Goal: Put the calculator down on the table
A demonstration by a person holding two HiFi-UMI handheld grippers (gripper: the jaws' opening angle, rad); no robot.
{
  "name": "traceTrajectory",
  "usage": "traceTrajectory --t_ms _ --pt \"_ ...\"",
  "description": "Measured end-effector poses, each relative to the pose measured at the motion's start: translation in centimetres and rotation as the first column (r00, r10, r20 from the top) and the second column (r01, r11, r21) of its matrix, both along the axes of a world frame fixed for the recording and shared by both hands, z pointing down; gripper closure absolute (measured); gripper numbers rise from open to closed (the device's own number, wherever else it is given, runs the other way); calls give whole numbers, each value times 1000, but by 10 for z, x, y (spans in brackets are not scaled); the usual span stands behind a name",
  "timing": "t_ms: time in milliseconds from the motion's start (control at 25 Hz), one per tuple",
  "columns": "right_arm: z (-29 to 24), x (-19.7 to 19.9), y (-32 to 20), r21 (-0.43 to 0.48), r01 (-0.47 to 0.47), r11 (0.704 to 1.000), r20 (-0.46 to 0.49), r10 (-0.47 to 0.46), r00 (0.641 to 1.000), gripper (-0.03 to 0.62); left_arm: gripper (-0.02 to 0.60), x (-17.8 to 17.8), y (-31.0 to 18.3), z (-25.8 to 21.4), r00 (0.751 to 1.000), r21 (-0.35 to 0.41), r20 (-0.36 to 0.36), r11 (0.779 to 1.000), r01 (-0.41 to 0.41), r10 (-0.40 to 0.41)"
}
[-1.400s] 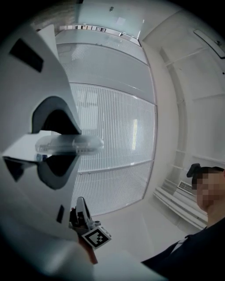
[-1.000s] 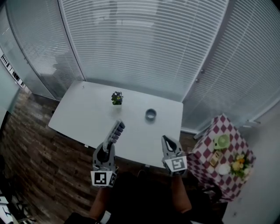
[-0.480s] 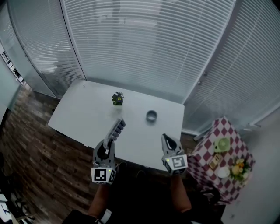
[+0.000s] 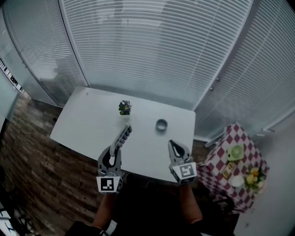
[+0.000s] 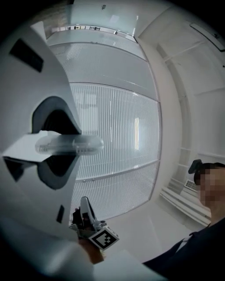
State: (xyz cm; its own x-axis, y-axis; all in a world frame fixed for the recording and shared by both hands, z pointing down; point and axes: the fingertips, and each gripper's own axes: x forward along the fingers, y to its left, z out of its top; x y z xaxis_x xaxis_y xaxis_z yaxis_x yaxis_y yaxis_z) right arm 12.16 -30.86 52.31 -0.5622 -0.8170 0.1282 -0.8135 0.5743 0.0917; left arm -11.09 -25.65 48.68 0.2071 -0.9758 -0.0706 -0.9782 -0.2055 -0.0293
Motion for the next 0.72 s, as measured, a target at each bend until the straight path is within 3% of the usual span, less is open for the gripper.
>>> traceTrajectory --t_ms 200,360,440,520,680,720 --pt "-1 -6 -11 -9 -33 999 8 33 999 588 482 -15 -18 7 1000 -35 11 999 -22 22" --pt "2 -7 -19 -12 -46 999 2 46 999 588 482 -23 -31 5 991 -29 -121 998 -55 51" --pt "3 -10 -22 -17 -47 999 0 47 999 588 482 -23 -34 4 966 -31 -240 994 -105 95" --pt "5 -15 -24 -22 -49 999 8 49 999 588 482 -21 -36 5 916 -38 -377 986 -163 137" --pt "5 -20 -26 -26 -48 998 -5 48 999 588 482 -23 -41 9 866 -46 -477 979 -198 152" --pt "8 -20 -27 -37 -49 998 -12 49 999 588 482 -25 -43 10 840 -45 -519 977 -208 155"
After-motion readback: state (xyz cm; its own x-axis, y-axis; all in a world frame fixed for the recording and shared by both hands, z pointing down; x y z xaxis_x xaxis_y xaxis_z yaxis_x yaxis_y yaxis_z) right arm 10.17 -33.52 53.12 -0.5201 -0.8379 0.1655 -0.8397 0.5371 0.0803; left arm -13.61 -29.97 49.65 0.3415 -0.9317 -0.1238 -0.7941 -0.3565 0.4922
